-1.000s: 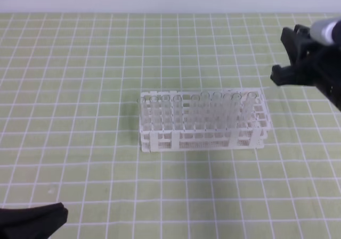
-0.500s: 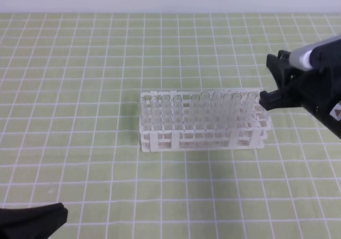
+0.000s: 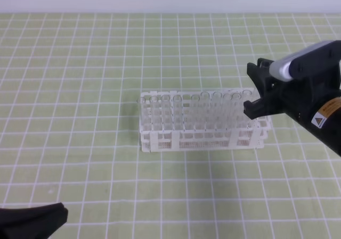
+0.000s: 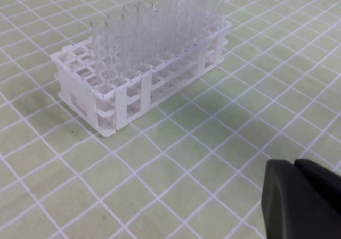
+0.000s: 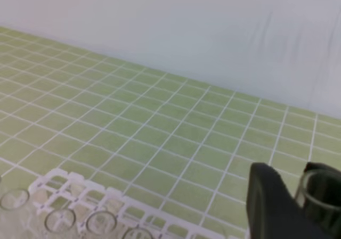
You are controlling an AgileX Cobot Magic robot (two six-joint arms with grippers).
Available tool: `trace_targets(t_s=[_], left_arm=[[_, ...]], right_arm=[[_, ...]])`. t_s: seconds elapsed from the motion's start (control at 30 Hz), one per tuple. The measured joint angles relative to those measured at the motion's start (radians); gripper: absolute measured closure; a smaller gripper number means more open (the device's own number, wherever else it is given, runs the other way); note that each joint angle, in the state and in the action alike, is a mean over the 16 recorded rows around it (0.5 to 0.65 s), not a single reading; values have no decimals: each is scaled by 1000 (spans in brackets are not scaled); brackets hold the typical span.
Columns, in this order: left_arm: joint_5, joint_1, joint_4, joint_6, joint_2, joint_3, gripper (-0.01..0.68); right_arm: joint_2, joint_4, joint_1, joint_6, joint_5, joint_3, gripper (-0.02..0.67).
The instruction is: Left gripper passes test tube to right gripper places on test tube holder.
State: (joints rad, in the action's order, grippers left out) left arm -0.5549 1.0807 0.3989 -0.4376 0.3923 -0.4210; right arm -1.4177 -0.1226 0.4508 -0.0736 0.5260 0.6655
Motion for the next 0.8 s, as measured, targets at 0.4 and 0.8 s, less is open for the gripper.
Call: trace_targets(t_s=[0.4, 0.8], left_arm=[[0, -238, -5, 0, 0, 0, 675], [1, -692, -4, 0, -6, 0, 675]], right_arm=[[-13, 5, -2, 33, 4, 0, 545], [-25, 8, -9, 53, 7, -1, 545]])
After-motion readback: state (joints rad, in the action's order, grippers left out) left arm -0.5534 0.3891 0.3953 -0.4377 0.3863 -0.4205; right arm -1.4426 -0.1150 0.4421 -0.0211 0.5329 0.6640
